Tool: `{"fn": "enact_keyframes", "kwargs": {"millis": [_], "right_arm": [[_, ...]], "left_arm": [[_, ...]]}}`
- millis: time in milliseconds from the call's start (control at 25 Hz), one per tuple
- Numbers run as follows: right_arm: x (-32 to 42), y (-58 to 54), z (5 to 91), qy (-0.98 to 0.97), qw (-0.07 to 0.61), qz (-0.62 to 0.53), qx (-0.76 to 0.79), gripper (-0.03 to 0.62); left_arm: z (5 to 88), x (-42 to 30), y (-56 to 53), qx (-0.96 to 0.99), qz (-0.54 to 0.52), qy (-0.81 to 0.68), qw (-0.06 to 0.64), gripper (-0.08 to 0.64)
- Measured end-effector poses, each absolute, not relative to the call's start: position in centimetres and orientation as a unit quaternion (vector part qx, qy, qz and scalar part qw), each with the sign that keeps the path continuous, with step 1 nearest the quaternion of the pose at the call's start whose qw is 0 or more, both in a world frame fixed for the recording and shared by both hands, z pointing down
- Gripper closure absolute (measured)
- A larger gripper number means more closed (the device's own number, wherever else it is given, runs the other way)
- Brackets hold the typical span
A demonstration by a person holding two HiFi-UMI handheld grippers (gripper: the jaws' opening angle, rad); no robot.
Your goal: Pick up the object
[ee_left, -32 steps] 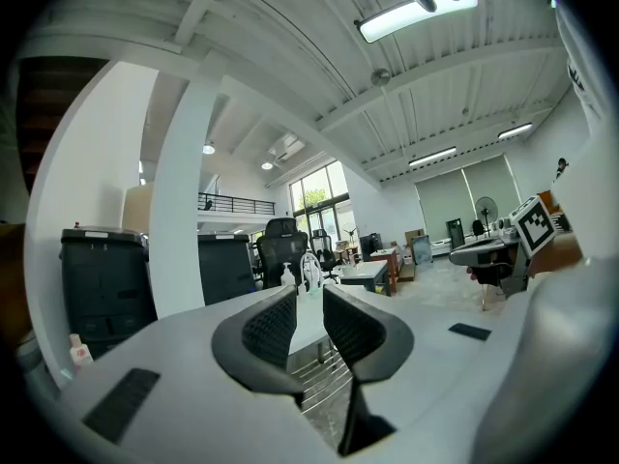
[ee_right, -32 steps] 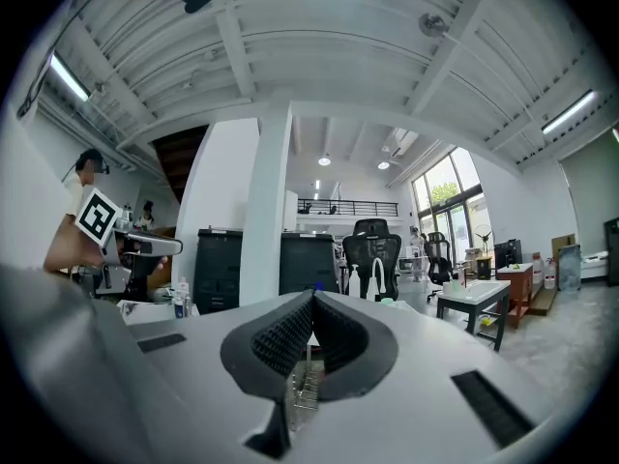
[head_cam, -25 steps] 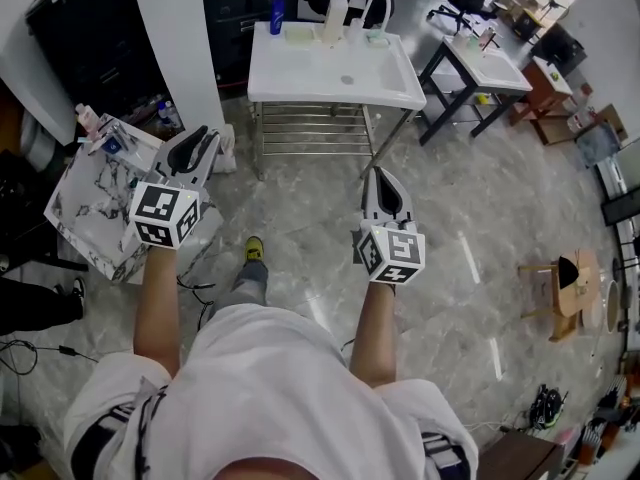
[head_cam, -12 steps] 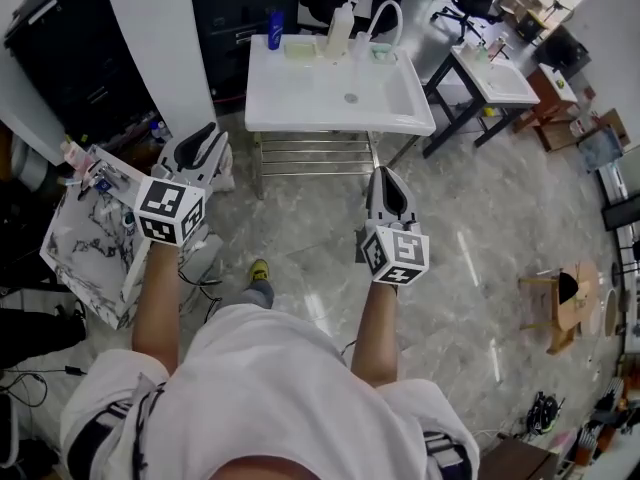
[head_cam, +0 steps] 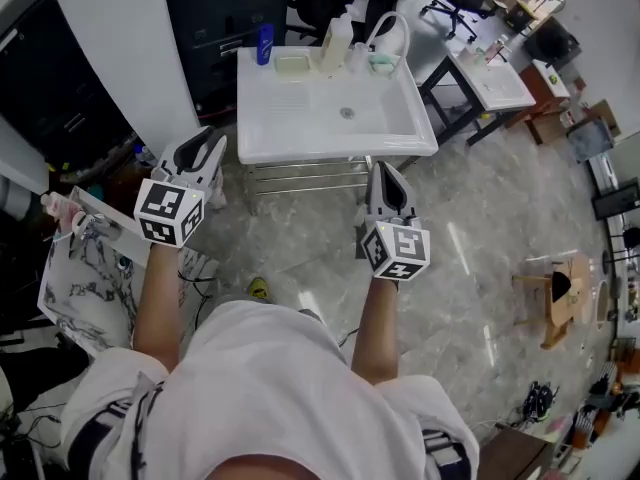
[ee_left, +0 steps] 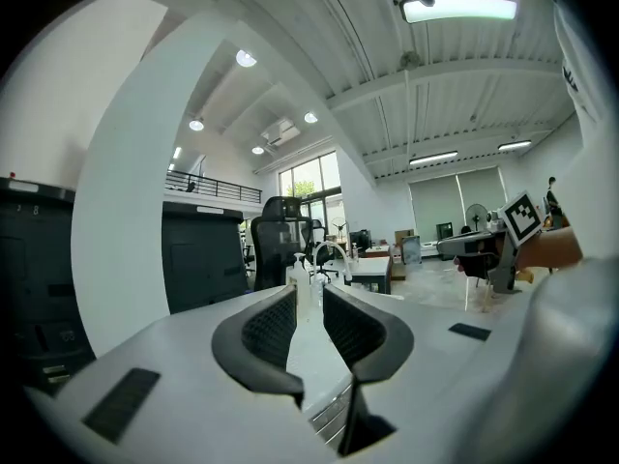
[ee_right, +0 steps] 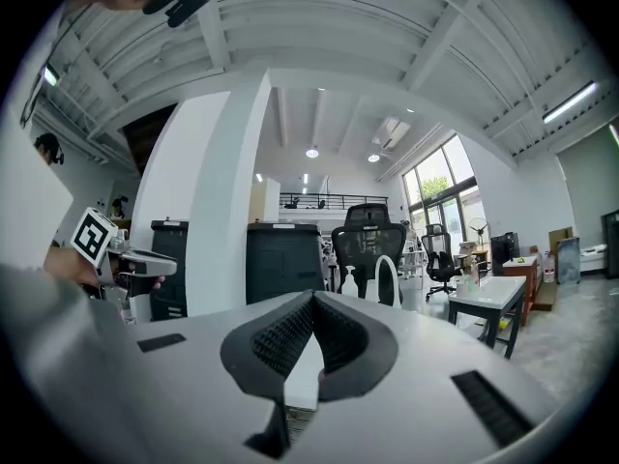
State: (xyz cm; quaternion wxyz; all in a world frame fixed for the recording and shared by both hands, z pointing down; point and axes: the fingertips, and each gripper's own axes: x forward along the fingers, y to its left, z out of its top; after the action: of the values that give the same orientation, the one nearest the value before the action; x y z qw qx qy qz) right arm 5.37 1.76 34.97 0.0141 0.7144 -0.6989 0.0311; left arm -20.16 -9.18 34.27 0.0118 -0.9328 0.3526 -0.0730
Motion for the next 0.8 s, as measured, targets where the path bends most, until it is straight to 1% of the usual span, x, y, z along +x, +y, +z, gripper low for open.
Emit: {"fn": "enact_keyframes", "kwargs": {"millis": [440, 800], "right_arm": [[7.1, -3.8, 36.2, -0.686, 0.013, 0.037, 0.727, 0.586], [11.1, -10.0, 38.0, -0.697, 0.011, 0.047, 0.715, 0.586]], "left_arm": [[36.0, -17.8, -15.4, -0.941, -0.080, 0.330, 0.002, 0.476], [37.4, -14.4, -20.6, -0.935, -0.090, 0.344, 0.001, 0.476]]}}
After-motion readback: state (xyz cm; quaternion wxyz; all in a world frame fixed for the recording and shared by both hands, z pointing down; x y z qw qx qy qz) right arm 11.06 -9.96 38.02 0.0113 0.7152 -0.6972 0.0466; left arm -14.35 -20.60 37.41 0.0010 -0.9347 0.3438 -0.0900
